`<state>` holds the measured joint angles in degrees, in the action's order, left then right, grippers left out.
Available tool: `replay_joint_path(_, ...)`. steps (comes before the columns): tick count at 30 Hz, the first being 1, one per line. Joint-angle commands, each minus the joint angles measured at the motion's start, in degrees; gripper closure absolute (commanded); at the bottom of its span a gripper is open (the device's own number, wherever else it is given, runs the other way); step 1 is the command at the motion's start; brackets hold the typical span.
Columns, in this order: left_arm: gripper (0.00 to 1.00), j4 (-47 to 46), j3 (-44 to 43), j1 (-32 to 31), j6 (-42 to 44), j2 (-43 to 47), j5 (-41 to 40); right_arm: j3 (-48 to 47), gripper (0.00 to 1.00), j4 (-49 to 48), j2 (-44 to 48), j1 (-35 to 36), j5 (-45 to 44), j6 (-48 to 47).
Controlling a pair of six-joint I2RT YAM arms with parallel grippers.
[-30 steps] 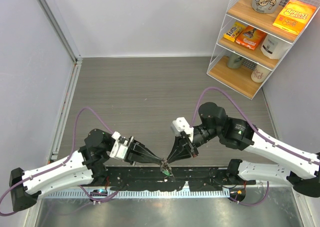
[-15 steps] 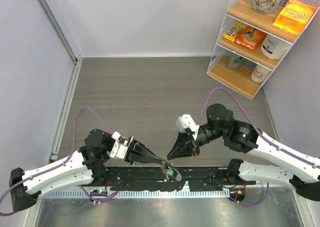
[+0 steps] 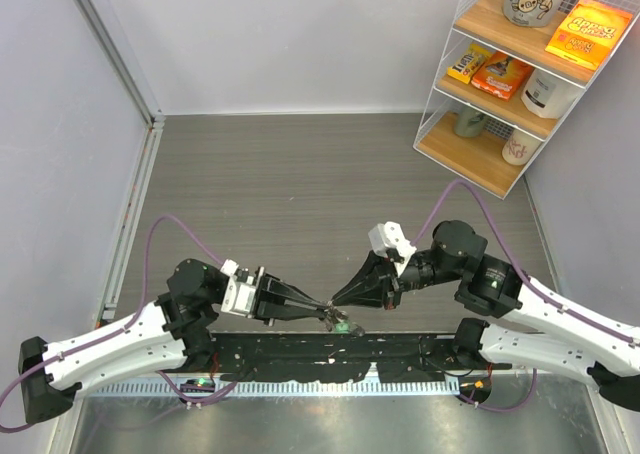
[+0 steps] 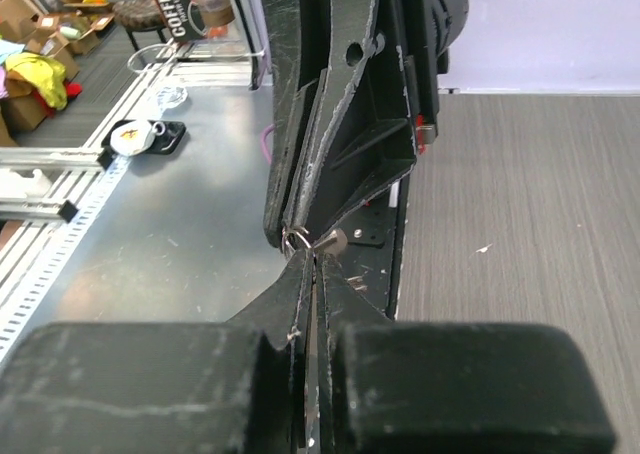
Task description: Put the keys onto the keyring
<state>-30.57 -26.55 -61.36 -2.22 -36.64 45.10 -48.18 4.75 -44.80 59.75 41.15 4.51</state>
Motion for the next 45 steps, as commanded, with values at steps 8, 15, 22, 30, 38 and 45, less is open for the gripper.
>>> replay_joint_path(8, 0.68, 2.4, 0.4, -0.5, 2.0, 0.5, -6.1, 3.0, 0.95, -14.9, 3.5, 0.7, -9.6, 2.2)
replay_joint_path(15, 0.61, 3.4, 0.4, -0.6, 1.9, 1.3, -9.8, 4.2, 0.95, -15.7, 5.3, 2.5, -13.5, 0.7)
replay_joint_path(22, 0.53, 2.9, 2.0, -0.5, 1.4, 4.2, -21.2, 5.0, 0.95, -16.0, 5.9, 5.6, -20.1, -2.3)
replay_joint_path(30, 0.49, 0.7, 3.8, -0.6, 1.2, 6.4, -25.1, 4.9, 0.95, -16.7, 4.9, 8.9, -26.2, -5.7)
replay_joint_path(38, 0.49, 0.1, 4.5, -0.5, 1.0, 7.7, -24.5, 5.0, 0.95, -16.4, 4.6, 10.3, -29.6, -7.9)
replay_joint_path(45, 0.48, 1.7, 4.9, -0.6, 2.0, 10.4, -26.3, 4.9, 0.95, -15.3, 4.9, 10.4, -29.9, -8.4)
